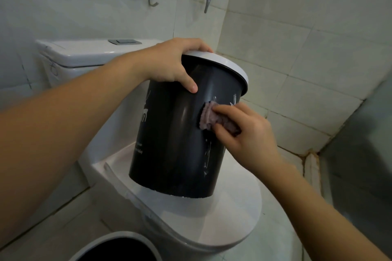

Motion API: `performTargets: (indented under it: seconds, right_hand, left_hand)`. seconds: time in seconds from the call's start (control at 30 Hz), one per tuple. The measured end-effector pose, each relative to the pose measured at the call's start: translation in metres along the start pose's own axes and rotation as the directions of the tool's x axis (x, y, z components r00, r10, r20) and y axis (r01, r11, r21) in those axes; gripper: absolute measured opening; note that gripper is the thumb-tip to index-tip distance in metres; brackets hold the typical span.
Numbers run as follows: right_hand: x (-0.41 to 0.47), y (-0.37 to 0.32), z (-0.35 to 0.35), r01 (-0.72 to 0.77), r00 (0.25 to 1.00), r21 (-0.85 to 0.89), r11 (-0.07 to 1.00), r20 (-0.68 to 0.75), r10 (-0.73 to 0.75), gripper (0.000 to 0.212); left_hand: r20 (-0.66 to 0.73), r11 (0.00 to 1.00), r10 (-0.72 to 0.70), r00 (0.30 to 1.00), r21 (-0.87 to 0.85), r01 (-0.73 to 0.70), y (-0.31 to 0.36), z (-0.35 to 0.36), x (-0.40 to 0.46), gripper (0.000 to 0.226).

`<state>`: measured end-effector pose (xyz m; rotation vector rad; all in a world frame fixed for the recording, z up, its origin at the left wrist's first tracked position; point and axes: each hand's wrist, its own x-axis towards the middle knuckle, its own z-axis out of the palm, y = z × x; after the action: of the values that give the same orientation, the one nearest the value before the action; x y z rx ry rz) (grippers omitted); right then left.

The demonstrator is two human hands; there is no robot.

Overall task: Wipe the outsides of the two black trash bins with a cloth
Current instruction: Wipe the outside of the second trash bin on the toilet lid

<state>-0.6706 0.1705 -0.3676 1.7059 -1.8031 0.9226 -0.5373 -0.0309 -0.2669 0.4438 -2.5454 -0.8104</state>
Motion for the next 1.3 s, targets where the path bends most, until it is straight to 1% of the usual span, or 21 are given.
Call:
performTargets:
  seconds: [0.07, 0.17, 0.23, 0.33, 0.43, 0.6, 0.77, 0.87, 0.97, 1.13, 1.17, 1.27, 1.3]
  right_hand:
    - [-0.008, -0.002, 0.0, 0.035, 0.999, 0.018, 0.999, 0.026, -0.035, 0.037]
    - [-0.032, -0.005, 0.003, 0.147, 0.98, 0.041, 0.988, 0.133, -0.151, 0.034]
    - [-0.038, -0.005, 0.004, 0.158, 0.976, 0.045, 0.986, 0.146, -0.163, 0.032]
    - [-0.023, -0.004, 0.001, 0.093, 0.991, 0.044, 0.995, 0.094, -0.096, 0.032]
    - [0.008, -0.003, -0.003, 0.008, 1.0, 0.003, 1.0, 0.006, -0.008, 0.033]
    - [0.047, 0.004, -0.008, -0.145, 0.984, 0.02, 0.989, -0.106, 0.146, 0.034]
    - [0.056, -0.001, -0.01, -0.061, 0.996, 0.019, 0.998, -0.057, 0.062, 0.036]
    - [0.057, 0.007, -0.013, -0.111, 0.989, 0.044, 0.993, -0.089, 0.114, 0.036]
    - [0.056, 0.015, -0.015, -0.177, 0.98, 0.043, 0.983, -0.085, 0.181, 0.035]
    - [0.052, 0.014, -0.013, -0.175, 0.981, 0.036, 0.984, -0.085, 0.177, 0.034]
    - [0.051, 0.014, -0.013, -0.172, 0.981, 0.039, 0.984, -0.081, 0.175, 0.034]
    - [0.05, 0.016, -0.011, -0.168, 0.982, 0.041, 0.985, -0.082, 0.171, 0.032]
    - [0.049, 0.017, -0.01, -0.175, 0.981, 0.042, 0.984, -0.081, 0.177, 0.032]
  left_hand:
    - [-0.009, 1.0, 0.006, 1.0, 0.007, -0.006, -0.001, 0.0, -0.001, 0.077]
    - [-0.013, 1.0, -0.001, 1.0, -0.005, 0.001, -0.003, -0.003, -0.004, 0.078]
    - [-0.009, 1.0, -0.007, 1.0, -0.003, 0.007, -0.003, -0.003, -0.005, 0.078]
    - [-0.014, 1.0, -0.014, 1.0, 0.017, 0.014, -0.001, -0.001, -0.006, 0.08]
    - [-0.009, 0.999, -0.016, 1.0, 0.035, 0.017, 0.003, 0.002, -0.006, 0.082]
    - [-0.001, 0.997, 0.008, 1.0, 0.071, -0.008, 0.008, 0.003, -0.008, 0.081]
    - [0.003, 0.995, 0.035, 0.999, 0.095, -0.035, 0.009, 0.005, -0.007, 0.083]
    - [-0.007, 0.996, 0.022, 1.0, 0.092, -0.022, 0.008, 0.003, -0.009, 0.081]
    - [-0.011, 0.997, 0.011, 1.0, 0.07, -0.011, 0.004, -0.001, -0.01, 0.078]
    - [-0.005, 0.997, 0.005, 1.0, 0.071, -0.005, 0.006, -0.004, -0.011, 0.073]
    - [-0.015, 0.995, 0.011, 1.0, 0.101, -0.009, 0.009, -0.003, -0.011, 0.072]
    - [-0.068, 0.96, 0.082, 0.994, 0.272, -0.061, 0.02, 0.001, -0.007, 0.068]
    - [-0.06, 0.956, 0.088, 0.994, 0.286, -0.068, 0.023, 0.002, -0.006, 0.068]
